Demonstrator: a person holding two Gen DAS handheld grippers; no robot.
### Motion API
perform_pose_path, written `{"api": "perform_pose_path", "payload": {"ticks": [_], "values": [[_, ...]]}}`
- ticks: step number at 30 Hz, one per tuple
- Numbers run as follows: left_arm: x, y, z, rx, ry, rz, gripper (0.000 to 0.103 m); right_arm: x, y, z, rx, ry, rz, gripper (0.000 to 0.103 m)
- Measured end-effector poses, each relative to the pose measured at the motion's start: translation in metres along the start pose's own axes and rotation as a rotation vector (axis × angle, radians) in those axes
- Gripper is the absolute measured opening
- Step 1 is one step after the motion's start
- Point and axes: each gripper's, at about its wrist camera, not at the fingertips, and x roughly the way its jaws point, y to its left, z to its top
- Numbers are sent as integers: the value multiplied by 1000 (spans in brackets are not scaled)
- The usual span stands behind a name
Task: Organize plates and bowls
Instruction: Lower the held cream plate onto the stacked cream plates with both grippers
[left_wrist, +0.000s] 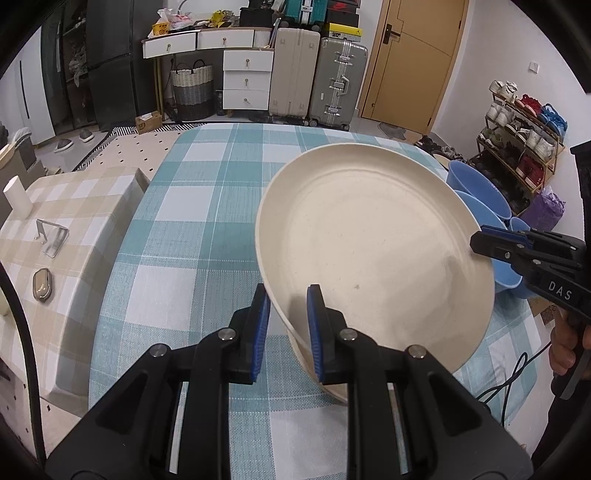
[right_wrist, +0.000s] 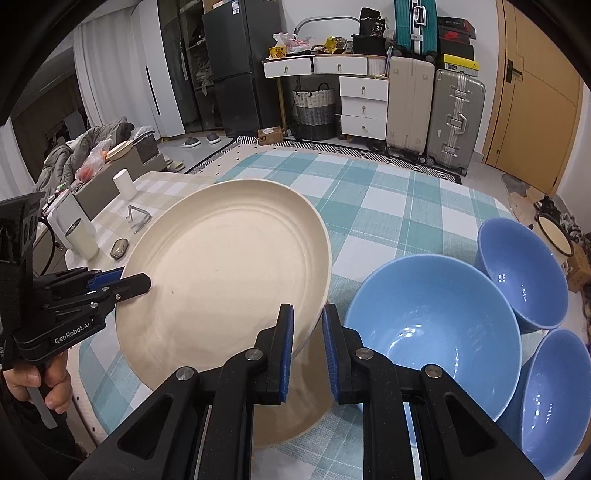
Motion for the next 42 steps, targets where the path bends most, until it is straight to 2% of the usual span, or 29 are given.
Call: {"api": "perform_pose_path", "payload": {"ticks": [17, 42], "values": [[10, 2, -23, 26, 24, -20, 16, 3, 0, -33, 58, 9, 19, 17], [47, 8, -26, 56, 70, -21, 16, 12, 2, -63, 119, 29, 26, 17]]}}
